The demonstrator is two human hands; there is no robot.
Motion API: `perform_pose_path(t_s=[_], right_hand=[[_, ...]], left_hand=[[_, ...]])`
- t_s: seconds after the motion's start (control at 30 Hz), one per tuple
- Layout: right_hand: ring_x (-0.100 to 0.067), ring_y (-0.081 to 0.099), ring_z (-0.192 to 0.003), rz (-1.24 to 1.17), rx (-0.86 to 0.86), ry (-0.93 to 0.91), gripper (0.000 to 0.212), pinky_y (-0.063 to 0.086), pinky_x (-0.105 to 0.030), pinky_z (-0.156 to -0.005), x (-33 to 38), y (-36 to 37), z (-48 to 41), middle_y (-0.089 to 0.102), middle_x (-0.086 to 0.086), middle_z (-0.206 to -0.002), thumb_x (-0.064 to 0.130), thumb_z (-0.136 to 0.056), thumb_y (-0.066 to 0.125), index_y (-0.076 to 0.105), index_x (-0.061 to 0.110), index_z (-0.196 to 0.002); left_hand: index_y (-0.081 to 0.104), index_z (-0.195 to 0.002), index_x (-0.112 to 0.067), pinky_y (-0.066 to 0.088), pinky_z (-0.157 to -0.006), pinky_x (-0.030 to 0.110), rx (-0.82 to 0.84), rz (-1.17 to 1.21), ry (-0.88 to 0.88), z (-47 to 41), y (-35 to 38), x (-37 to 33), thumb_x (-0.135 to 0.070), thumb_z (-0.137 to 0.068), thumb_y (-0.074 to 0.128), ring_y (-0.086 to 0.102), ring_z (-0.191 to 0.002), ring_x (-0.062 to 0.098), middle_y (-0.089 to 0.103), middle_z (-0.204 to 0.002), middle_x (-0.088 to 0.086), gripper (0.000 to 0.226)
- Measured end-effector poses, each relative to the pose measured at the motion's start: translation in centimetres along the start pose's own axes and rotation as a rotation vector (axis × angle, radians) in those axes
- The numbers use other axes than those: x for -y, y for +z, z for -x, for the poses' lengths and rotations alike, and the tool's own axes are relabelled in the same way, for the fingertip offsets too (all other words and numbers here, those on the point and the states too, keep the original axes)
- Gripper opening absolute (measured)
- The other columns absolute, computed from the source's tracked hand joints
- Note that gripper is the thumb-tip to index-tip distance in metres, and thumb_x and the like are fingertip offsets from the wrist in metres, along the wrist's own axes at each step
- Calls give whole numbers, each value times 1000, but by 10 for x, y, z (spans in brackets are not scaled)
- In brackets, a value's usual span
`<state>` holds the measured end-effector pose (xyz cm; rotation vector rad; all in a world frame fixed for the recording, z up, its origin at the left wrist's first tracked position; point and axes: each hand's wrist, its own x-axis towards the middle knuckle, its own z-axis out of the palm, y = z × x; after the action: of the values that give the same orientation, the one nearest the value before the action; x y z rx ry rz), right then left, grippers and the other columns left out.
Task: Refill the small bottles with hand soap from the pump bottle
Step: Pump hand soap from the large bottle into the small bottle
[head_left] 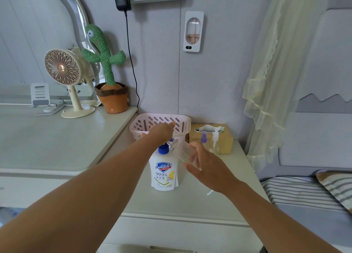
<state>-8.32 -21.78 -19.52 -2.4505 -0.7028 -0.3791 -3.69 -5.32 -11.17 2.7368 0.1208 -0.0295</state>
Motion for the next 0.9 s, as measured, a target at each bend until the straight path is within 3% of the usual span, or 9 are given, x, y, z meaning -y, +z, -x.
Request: perform_pose_path(t_s=[0.2,0.33,0.5,0.57,0.63,0.7,0.8,0.9], right_hand=[[-5,53,-76,-28,26,-9,42,52,-24,-70,-6,2,4,53,17,-105,49,-90,53,35,30,-122],[-5,56,-79,-45,14,13,43,50,-20,-68,-7,2,5,52,18,-101,50,-89,54,34,34,-123],[-4,56,-83,-79,-16,9,43,41,-11,-64,-8,-4,3,52,17,-106,47,-88,57,39,32,-124],[-5,56,-85,-82,-17,7,44,46,-15,-67,-10,-2,4,52,17,-107,48,-87,58,40,32,-124],[-7,57,-87,-84,-6,15,45,52,-22,-73,-12,1,5,51,17,-110,49,-86,59,39,34,-124],[-9,57,-89,-88,-4,24,45,54,-27,-76,-12,3,8,51,18,-111,48,-86,59,39,35,-124],[-8,57,-89,-98,-14,33,46,53,-25,-76,-11,0,7,52,16,-113,47,-86,60,39,34,-125],[-5,57,-88,-115,-26,31,46,50,-20,-73,-8,-4,4,53,16,-112,46,-86,60,42,31,-125]], left_hand=[[23,-148,-15,29,-109,44,-30,-89,18,-10,17,10,-5,-99,30,48,-123,29,44,-138,15,51],[26,-146,-14,18,-114,51,-16,-191,50,-9,14,6,-5,-98,35,34,-134,32,41,-142,15,49],[26,-146,-19,2,-112,62,-15,-194,93,-15,11,9,-9,-100,27,3,-145,31,29,-152,11,48],[25,-147,-20,-1,-112,61,-34,-163,65,-12,15,10,-12,-101,25,6,-144,32,20,-155,8,46],[29,-145,-15,-4,-114,56,-25,-101,59,-6,19,9,-14,-103,23,21,-141,29,30,-151,11,43],[31,-145,-16,-5,-113,54,-9,-23,18,0,18,6,-21,-104,21,23,-140,29,28,-152,9,42],[36,-141,-14,0,-115,52,5,-44,63,-1,13,3,-15,-103,19,36,-134,29,34,-147,13,42],[26,-147,-17,-5,-115,53,-9,-85,57,-5,8,2,-12,-103,17,13,-144,28,23,-154,13,45]])
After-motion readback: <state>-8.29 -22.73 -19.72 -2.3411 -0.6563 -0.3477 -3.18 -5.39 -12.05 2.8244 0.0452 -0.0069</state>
